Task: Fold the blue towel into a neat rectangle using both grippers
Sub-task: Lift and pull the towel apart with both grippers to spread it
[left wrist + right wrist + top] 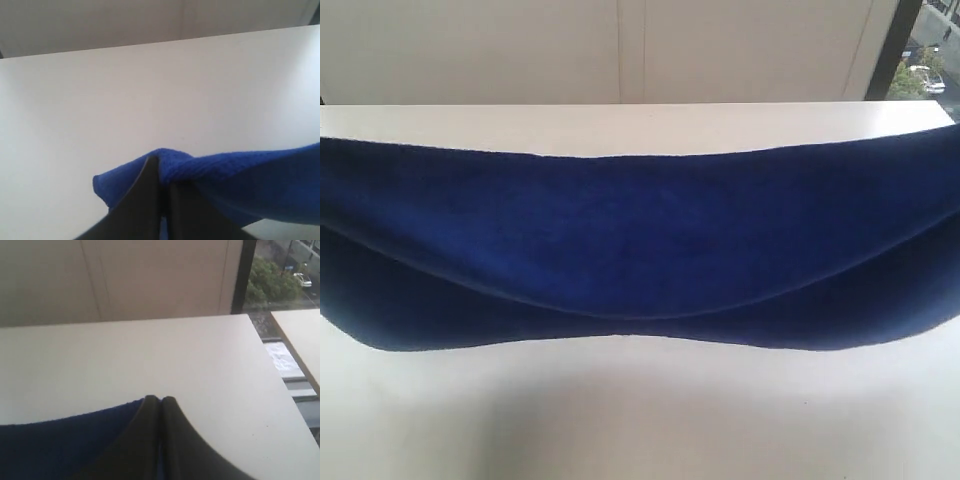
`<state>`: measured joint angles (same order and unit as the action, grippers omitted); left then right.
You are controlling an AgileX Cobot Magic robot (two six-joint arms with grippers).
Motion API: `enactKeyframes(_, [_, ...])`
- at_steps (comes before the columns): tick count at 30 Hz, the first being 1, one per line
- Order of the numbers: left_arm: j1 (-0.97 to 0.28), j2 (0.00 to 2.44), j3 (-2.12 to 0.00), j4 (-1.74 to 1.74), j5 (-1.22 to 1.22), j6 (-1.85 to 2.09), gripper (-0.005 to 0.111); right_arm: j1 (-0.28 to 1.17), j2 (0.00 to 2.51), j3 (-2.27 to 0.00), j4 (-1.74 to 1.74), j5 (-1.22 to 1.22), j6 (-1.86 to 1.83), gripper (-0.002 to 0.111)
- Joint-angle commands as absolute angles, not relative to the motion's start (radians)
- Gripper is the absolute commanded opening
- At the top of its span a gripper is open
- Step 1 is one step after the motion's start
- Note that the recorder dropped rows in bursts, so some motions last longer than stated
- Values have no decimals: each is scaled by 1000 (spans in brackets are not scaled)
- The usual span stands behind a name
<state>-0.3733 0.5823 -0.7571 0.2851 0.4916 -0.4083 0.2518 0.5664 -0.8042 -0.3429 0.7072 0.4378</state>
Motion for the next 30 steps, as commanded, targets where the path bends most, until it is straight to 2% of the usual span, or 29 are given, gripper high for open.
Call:
enactKeyframes(1, [-372, 442, -758, 93, 550, -263, 0, 249, 373, -797, -278, 758, 415, 0])
enactKeyframes(5, [-372, 428, -758, 95, 638, -257, 0, 249, 358, -793, -251, 754, 381, 0])
enactKeyframes(9, [-372, 648, -758, 158, 554, -269, 0, 249, 609, -740, -282, 617, 379, 0])
enactKeyframes(15, [-370, 995, -758, 314, 328, -414, 0, 249, 994, -735, -449, 437, 457, 0])
enactKeyframes(18, [-338, 1174, -758, 344, 197, -445, 0, 249, 1198, -737, -668, 364, 624, 0])
enactKeyframes(24, [-241, 1380, -758, 344, 9, -467, 0, 249, 1391, -770, -1070, 313, 1033, 0])
enactKeyframes(30, [-221, 1483, -758, 344, -129, -467, 0, 249, 1510, -816, -1148, 318, 1078, 0])
